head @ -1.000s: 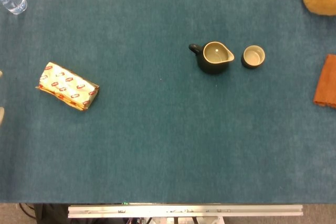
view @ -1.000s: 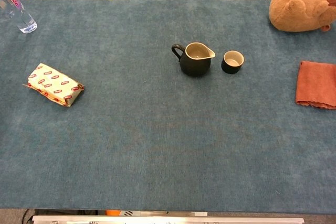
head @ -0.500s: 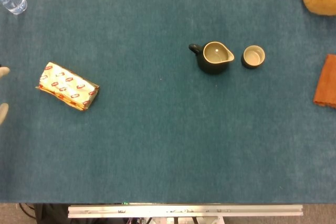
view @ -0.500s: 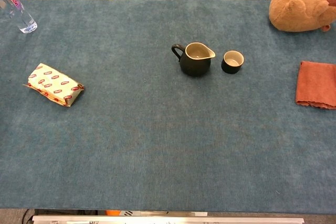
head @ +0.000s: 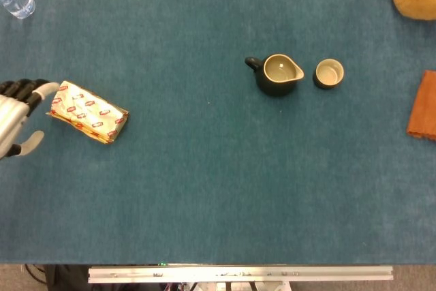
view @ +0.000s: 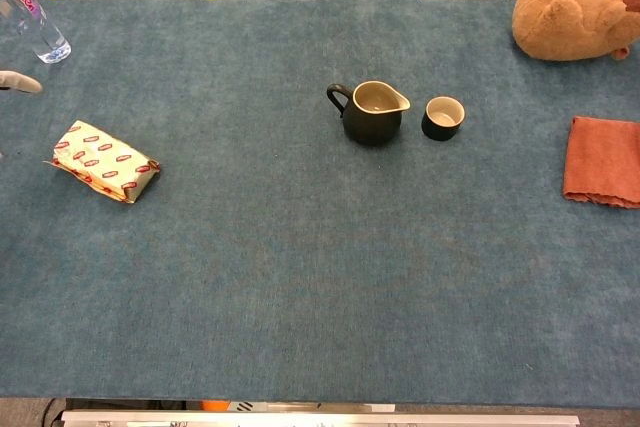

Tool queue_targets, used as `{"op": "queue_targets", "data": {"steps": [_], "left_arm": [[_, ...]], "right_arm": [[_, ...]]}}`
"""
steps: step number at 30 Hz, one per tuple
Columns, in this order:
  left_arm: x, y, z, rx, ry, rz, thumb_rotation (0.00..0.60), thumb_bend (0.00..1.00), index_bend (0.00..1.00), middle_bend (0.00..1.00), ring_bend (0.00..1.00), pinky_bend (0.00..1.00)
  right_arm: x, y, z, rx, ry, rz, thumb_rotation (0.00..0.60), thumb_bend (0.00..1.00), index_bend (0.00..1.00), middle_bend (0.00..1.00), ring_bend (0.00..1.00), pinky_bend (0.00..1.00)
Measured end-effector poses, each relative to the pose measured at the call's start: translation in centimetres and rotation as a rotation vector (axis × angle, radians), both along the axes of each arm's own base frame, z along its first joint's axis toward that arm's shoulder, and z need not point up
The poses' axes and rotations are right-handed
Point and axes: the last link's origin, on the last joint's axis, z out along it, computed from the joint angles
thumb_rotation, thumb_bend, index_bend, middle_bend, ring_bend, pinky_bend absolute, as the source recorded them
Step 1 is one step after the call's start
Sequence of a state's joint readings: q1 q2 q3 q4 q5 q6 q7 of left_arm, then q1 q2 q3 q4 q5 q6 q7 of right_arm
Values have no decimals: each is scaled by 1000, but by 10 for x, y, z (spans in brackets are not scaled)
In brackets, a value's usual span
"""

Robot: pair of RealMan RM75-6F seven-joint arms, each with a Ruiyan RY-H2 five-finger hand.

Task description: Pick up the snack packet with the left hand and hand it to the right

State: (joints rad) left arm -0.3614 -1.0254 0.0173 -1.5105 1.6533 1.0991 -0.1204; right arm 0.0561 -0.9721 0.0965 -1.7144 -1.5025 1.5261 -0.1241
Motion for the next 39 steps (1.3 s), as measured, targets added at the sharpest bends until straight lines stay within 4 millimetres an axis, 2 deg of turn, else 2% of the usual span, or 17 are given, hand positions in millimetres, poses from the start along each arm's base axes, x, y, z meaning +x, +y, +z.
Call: {"op": "queue_targets", "data": {"steps": [8,19,28,39], "left_arm": [[-3,30,-23,-109,173,-99,600,329,15,45,62,179],[-17,56,-49,-189,298,-198,600,327,14,40,61,179],[-25,74,-69,-237,339,-195,600,327,14,40,61,179],[-33,82,-75,-249,373,-173,600,327,26,47,61,179]], "right_arm": [[2,-4,-10,27,-2,-8,600,197,163,306,205,285],[1,-3,-16,38,-2,-35,600,197,163,306,205,285],[0,-4,-19,40,0,-57,600,197,163,306,205,284],[-1,-6,-20,42,0,-63,600,197,163,306,205,285]]}}
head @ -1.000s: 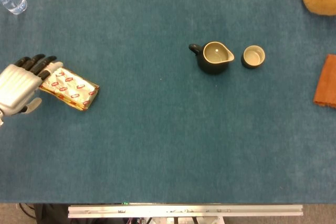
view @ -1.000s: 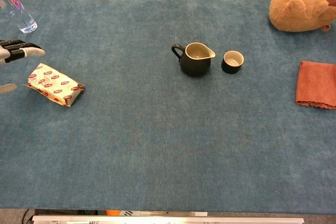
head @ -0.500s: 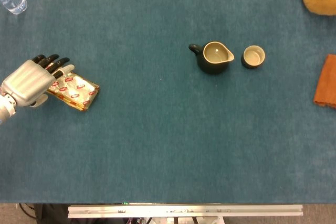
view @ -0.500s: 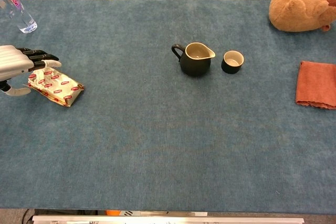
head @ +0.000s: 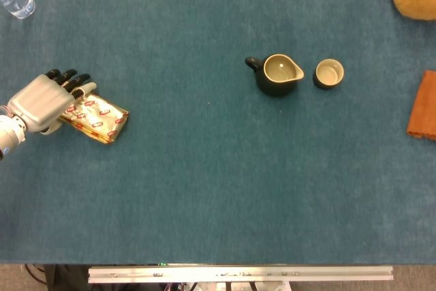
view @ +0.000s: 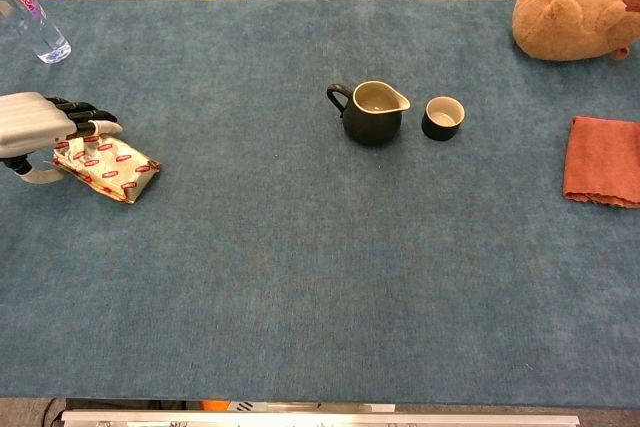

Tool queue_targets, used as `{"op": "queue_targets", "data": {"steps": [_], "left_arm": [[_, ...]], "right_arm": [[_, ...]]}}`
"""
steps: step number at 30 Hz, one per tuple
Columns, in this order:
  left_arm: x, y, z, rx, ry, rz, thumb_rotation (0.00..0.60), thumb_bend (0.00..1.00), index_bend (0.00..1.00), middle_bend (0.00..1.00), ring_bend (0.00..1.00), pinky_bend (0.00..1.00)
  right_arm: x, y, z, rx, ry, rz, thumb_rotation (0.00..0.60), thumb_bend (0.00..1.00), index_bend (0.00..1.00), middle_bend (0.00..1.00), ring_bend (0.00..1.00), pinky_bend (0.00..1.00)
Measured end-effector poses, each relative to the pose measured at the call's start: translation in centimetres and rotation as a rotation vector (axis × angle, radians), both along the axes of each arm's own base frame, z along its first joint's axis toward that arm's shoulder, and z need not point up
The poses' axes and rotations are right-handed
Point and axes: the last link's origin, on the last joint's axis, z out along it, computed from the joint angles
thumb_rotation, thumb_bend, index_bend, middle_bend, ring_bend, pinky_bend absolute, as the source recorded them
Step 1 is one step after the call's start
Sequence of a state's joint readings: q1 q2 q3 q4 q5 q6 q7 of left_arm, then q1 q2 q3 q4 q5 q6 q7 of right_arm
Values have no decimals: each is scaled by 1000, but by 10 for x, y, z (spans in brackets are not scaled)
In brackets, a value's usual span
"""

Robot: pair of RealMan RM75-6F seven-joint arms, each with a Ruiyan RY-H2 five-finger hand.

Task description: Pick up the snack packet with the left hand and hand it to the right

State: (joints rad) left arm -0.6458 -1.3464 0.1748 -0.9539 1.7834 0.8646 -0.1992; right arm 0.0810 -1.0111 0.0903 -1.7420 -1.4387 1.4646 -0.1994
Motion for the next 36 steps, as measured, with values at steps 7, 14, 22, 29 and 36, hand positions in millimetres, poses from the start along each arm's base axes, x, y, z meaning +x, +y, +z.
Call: {"op": "queue_targets", "data": {"steps": [7,14,22,29,36], "left_arm": [[-3,0,0,23,-36,36,600,327,191,177,150,196],[-8,-1,-3,39,-66,48,600,327,349,369,333,349],[-5,-4,-7,47,-180,78,600,328,479,520,476,536],[4,-9,-6,37,-254,121,600,328,546,583,527,602],[24,-13,1,30,-353,179,600,328,572,602,542,622]], "right_arm": [[0,-1,-1,5,2,-1,600,198,163,306,205,284],[2,-3,-2,11,4,4,600,198,163,306,205,284],[4,-4,-3,17,5,17,600,197,163,306,205,284],[15,-12,-7,47,5,83,600,197,163,306,205,284],[42,-25,-16,115,-3,228,600,198,163,306,205,284]]}}
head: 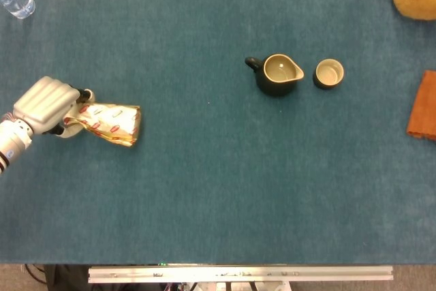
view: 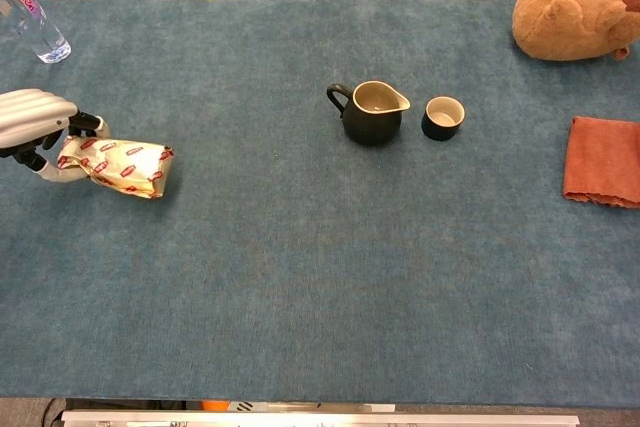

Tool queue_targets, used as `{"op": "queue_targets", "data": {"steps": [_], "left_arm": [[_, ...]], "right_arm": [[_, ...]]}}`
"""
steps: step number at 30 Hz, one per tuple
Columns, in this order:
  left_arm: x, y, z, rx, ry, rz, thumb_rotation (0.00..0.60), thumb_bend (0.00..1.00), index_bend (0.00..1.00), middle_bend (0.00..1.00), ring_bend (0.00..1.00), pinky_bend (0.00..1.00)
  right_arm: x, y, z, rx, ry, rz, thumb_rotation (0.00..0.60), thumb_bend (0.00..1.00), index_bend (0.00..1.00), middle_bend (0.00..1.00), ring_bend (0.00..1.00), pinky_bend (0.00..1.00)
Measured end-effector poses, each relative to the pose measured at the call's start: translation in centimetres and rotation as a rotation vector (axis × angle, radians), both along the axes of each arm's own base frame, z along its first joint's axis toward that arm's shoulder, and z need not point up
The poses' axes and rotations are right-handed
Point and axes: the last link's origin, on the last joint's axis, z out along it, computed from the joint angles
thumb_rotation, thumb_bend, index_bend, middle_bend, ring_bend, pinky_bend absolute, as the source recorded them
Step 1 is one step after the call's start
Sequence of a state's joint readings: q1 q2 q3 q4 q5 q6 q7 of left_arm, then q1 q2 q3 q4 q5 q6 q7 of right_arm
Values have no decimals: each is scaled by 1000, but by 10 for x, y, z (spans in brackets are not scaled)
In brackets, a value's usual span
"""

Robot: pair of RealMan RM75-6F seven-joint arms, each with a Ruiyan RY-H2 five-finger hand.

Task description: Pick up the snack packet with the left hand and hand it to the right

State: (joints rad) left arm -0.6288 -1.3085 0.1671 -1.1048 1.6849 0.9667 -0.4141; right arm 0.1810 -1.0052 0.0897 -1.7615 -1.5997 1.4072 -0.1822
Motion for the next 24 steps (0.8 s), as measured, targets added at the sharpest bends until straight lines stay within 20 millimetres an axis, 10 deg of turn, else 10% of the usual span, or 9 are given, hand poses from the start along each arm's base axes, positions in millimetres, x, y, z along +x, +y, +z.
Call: {"op": "queue_targets", "data": {"steps": [24], "left_arm": [[113,-32,22,-193,-293,228,600,328,577,608,545,643]], "right_arm": [[132,-15,-86,332,7,595,600,144,163,306,204,284]]}}
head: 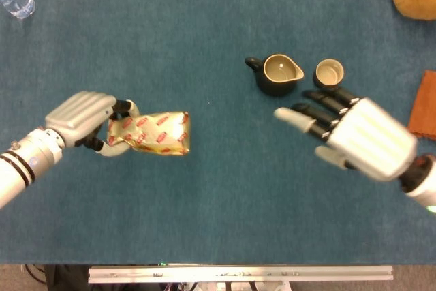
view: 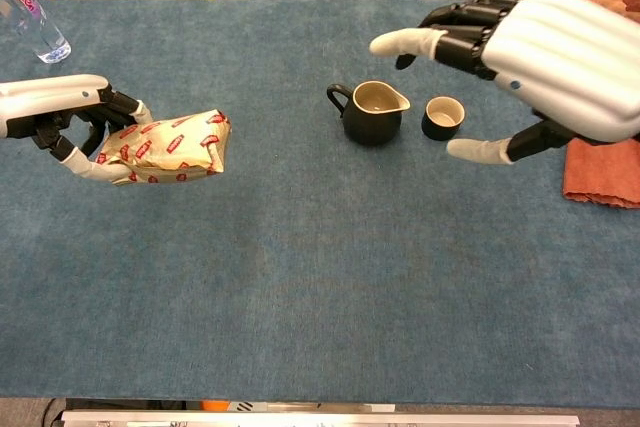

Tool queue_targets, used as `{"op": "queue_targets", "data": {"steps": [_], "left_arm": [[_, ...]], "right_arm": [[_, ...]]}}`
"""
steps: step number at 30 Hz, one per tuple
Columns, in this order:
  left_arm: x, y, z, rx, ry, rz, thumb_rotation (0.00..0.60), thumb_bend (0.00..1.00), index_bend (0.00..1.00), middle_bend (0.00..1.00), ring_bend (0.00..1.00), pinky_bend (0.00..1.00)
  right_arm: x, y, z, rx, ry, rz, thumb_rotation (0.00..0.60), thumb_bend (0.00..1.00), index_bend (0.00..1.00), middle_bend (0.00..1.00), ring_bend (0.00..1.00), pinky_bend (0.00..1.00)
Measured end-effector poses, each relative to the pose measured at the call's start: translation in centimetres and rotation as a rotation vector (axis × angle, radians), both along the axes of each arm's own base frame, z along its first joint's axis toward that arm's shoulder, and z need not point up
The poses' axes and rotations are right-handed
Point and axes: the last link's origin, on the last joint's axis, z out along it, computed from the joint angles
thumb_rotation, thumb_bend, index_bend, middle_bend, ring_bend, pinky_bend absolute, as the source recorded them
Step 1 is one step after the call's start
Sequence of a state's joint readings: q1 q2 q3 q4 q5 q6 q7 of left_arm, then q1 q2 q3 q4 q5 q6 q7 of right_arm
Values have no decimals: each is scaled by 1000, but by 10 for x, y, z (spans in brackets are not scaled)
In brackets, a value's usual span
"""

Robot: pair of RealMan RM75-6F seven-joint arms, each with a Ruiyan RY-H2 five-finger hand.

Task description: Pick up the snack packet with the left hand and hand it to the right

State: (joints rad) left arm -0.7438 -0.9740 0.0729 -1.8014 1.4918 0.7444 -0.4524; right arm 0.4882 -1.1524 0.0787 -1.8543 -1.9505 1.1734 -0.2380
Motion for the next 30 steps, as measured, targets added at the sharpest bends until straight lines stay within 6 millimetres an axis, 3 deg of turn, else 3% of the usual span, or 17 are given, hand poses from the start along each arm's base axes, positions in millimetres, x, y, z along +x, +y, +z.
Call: {"op": "queue_targets", "data": {"steps": [14,30], "left_arm": [[42,-24,1,-120,-90,77,600,328,574,608,545,644],[68,-28,-6,-205,-130,91,600,328,575,611,547,645]], "right_arm": [[45,1,-39,14,-9,165,600,113,163,306,205,284],[64,-7,-56,47,-22,204,600,114,163,303,205,284]]}}
